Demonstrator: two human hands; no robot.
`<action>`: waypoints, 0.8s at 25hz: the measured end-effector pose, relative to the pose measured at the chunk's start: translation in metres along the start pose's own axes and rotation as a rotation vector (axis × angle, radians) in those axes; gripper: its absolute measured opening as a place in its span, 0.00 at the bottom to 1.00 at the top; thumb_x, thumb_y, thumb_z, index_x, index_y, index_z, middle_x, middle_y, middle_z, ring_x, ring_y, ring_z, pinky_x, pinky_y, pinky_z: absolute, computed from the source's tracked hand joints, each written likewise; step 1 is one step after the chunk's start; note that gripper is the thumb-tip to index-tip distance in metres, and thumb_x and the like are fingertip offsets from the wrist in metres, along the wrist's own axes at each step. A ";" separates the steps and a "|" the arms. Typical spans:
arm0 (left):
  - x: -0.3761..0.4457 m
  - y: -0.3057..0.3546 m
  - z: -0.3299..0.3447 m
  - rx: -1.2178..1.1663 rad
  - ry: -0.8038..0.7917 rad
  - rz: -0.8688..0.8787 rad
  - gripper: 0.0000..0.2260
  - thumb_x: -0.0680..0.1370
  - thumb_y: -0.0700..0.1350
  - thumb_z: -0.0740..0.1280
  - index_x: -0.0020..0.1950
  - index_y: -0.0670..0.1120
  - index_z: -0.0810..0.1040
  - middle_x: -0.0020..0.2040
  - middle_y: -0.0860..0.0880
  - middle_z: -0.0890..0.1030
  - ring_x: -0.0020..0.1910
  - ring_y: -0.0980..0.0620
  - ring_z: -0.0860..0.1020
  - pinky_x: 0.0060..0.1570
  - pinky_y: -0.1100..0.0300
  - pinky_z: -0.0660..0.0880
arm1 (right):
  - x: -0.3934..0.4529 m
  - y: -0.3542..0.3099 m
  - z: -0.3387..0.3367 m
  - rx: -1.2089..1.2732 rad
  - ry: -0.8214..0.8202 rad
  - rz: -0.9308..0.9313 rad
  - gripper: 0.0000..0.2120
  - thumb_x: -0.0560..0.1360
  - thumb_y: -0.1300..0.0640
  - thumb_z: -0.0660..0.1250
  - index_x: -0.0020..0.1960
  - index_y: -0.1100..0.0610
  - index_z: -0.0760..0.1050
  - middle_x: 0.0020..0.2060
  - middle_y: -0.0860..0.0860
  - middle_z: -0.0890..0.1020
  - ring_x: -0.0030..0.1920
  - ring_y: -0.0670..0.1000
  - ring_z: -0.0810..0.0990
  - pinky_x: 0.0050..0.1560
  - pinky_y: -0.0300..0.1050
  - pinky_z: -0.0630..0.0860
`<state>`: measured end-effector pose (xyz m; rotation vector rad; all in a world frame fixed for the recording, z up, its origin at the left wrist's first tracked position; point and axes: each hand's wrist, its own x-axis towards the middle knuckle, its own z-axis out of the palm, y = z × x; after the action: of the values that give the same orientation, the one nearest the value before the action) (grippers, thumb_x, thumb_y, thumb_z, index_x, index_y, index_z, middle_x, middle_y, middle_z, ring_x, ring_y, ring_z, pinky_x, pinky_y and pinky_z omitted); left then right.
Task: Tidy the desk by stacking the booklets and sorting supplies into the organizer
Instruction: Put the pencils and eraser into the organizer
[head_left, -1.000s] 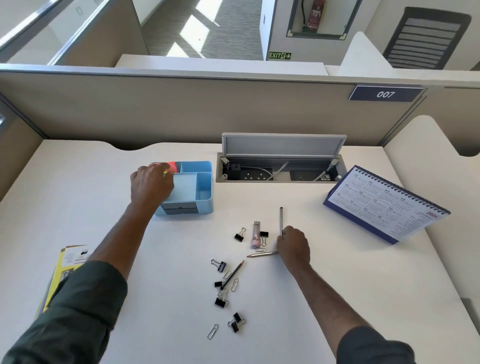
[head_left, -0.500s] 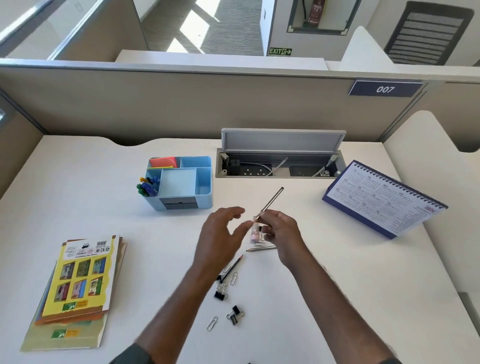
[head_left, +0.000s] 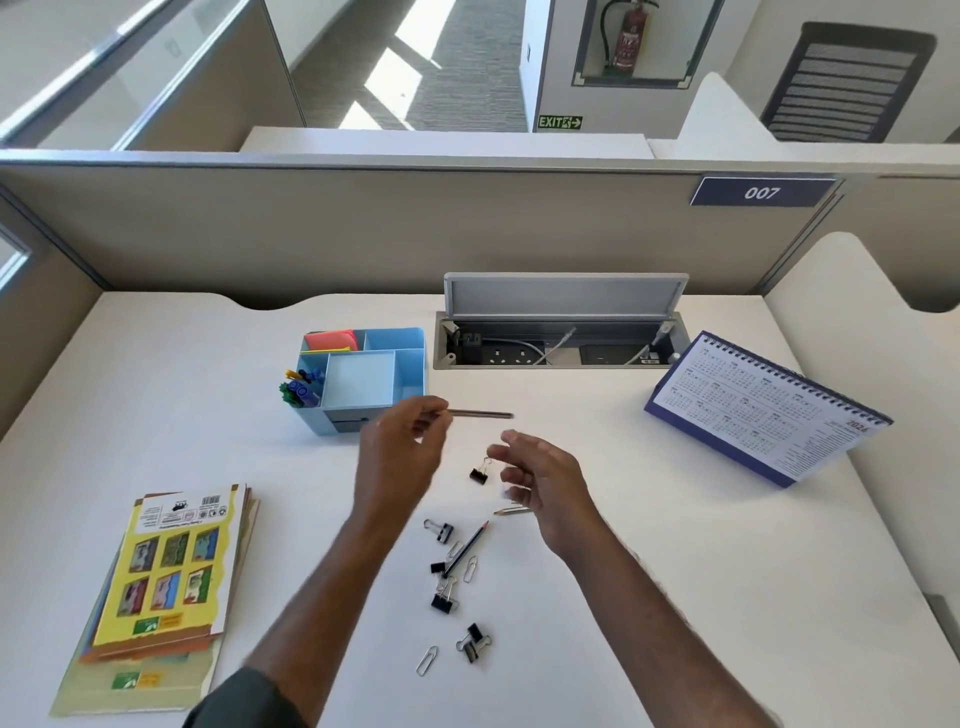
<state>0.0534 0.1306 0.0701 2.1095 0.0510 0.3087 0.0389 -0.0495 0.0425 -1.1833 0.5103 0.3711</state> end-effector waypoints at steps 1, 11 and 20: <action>0.010 -0.003 -0.009 -0.011 0.024 -0.013 0.05 0.76 0.40 0.74 0.51 0.45 0.86 0.42 0.52 0.85 0.39 0.59 0.82 0.48 0.62 0.80 | 0.001 0.006 -0.008 0.005 0.025 0.011 0.15 0.76 0.52 0.71 0.58 0.60 0.78 0.48 0.55 0.86 0.37 0.50 0.76 0.37 0.41 0.70; 0.130 -0.053 -0.061 0.358 0.173 0.019 0.09 0.80 0.41 0.65 0.53 0.41 0.84 0.50 0.44 0.86 0.49 0.43 0.83 0.51 0.55 0.76 | 0.005 0.049 -0.060 -0.261 0.291 0.014 0.05 0.76 0.56 0.70 0.50 0.57 0.81 0.36 0.50 0.80 0.34 0.48 0.77 0.36 0.42 0.72; 0.158 -0.096 -0.036 0.583 -0.028 -0.145 0.11 0.79 0.39 0.63 0.51 0.46 0.85 0.50 0.42 0.85 0.47 0.38 0.79 0.42 0.54 0.73 | 0.009 0.066 -0.073 -0.388 0.309 -0.051 0.02 0.76 0.56 0.70 0.46 0.53 0.82 0.32 0.47 0.81 0.31 0.46 0.78 0.33 0.41 0.74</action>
<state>0.2058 0.2371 0.0387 2.6689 0.3079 0.1893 -0.0015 -0.0956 -0.0345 -1.6408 0.6943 0.2493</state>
